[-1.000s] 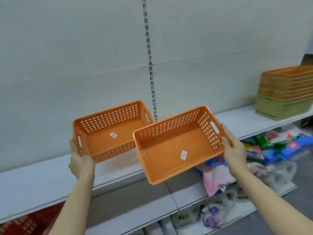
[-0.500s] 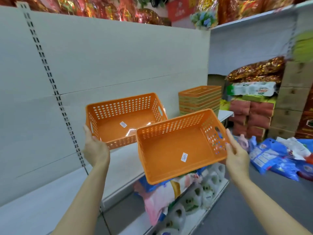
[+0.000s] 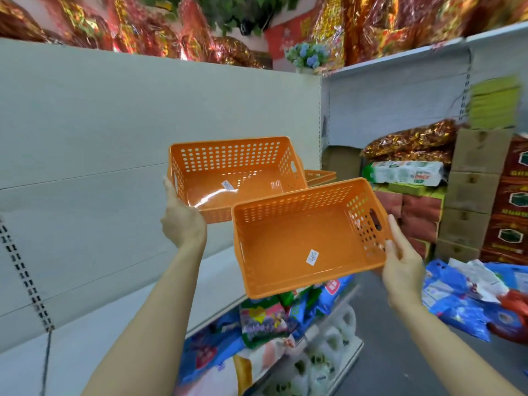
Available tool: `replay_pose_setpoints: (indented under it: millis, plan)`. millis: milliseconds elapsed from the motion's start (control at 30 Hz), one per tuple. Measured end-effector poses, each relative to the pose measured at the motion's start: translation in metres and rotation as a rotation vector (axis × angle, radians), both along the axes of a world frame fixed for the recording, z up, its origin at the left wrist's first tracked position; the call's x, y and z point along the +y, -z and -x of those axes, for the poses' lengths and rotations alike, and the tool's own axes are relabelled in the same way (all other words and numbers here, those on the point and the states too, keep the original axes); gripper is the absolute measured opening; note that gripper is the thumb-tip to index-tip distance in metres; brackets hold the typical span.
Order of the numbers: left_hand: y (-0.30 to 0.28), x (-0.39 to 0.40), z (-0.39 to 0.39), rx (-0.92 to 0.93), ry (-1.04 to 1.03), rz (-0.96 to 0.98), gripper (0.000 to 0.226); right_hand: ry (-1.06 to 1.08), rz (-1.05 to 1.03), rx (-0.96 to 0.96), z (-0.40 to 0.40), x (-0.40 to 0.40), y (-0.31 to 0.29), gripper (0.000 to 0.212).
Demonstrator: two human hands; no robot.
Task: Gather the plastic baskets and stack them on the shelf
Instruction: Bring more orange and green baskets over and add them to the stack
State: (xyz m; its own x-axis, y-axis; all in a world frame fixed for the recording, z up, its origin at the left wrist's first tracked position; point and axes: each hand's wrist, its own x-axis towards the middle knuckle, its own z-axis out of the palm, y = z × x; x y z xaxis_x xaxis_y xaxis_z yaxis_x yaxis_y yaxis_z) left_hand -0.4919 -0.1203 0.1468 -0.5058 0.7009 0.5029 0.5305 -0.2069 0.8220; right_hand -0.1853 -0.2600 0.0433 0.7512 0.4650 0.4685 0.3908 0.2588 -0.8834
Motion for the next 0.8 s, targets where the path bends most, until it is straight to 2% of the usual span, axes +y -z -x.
replay_pose_setpoints:
  millis: [300, 433, 567, 800]
  plan:
    - [-0.007, 0.057, -0.117, -0.015, -0.048, -0.035, 0.063, -0.053, -0.089, 0.034, -0.11, 0.07, 0.002, 0.054]
    - [-0.012, 0.099, -0.151, -0.019, -0.041, -0.056, 0.063, -0.009, -0.128, 0.032, -0.146, 0.109, -0.006, 0.057]
    - [-0.029, 0.137, -0.185, -0.024, -0.06, -0.034, 0.067, 0.024, -0.163, 0.059, -0.192, 0.156, -0.014, 0.057]
    - [-0.046, 0.198, -0.234, -0.093, -0.091, 0.041, 0.068, -0.04, -0.261, 0.077, -0.255, 0.227, -0.046, 0.051]
